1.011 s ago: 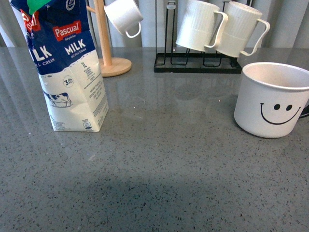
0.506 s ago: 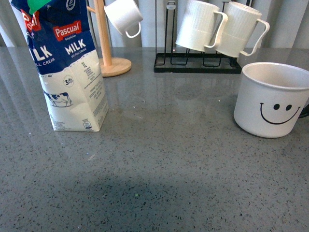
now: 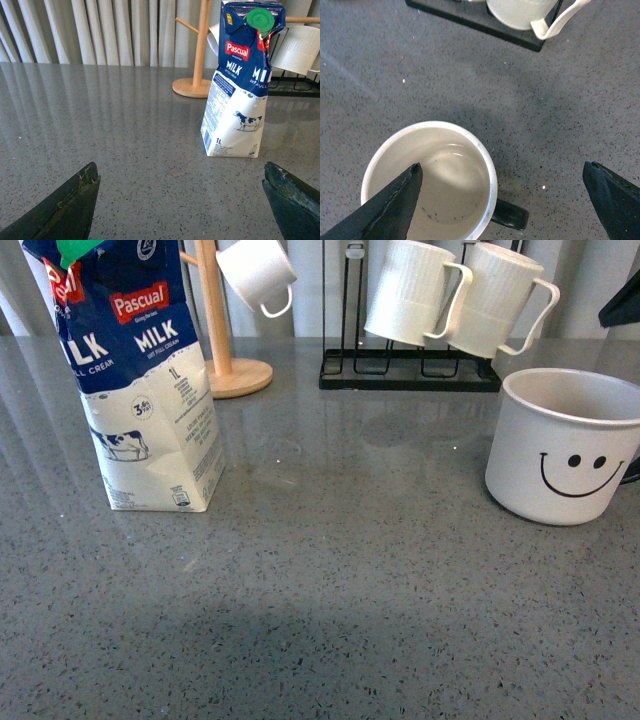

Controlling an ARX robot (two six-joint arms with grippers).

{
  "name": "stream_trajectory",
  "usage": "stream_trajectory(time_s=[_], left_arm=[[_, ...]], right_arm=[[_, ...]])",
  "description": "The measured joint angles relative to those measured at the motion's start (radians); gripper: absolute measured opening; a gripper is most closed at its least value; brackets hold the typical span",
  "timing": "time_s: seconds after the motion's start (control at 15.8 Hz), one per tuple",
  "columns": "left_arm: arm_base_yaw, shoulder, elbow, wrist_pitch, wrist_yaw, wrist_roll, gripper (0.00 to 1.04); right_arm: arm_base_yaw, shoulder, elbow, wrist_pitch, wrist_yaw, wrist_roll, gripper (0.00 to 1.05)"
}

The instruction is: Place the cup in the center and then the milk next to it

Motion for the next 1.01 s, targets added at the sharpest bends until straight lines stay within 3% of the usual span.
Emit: stream_trajectory(time_s=[0.51,0.57,0.82,1.01], left_arm=[[0.0,0.0,0.0,0.0,0.0,0.0,0.98],[0.0,0.0,0.0,0.0,0.0,0.0,0.98],[0.0,0.0,0.0,0.0,0.0,0.0,0.98],[0.0,0.0,0.0,0.0,0.0,0.0,0.98]], right_arm=[[-0.001,0.135,0.089,-0.114,-0.021,-0.173,0.98],[0.0,0.15,0.093,-0.111,-0.016,-0.175,0.94],[0.006,0.165,0.093,-0.122,-0.015,-0.202,0.46],[0.011,0.165,0.093,-0.122,-0.014,-0.201,0.18]])
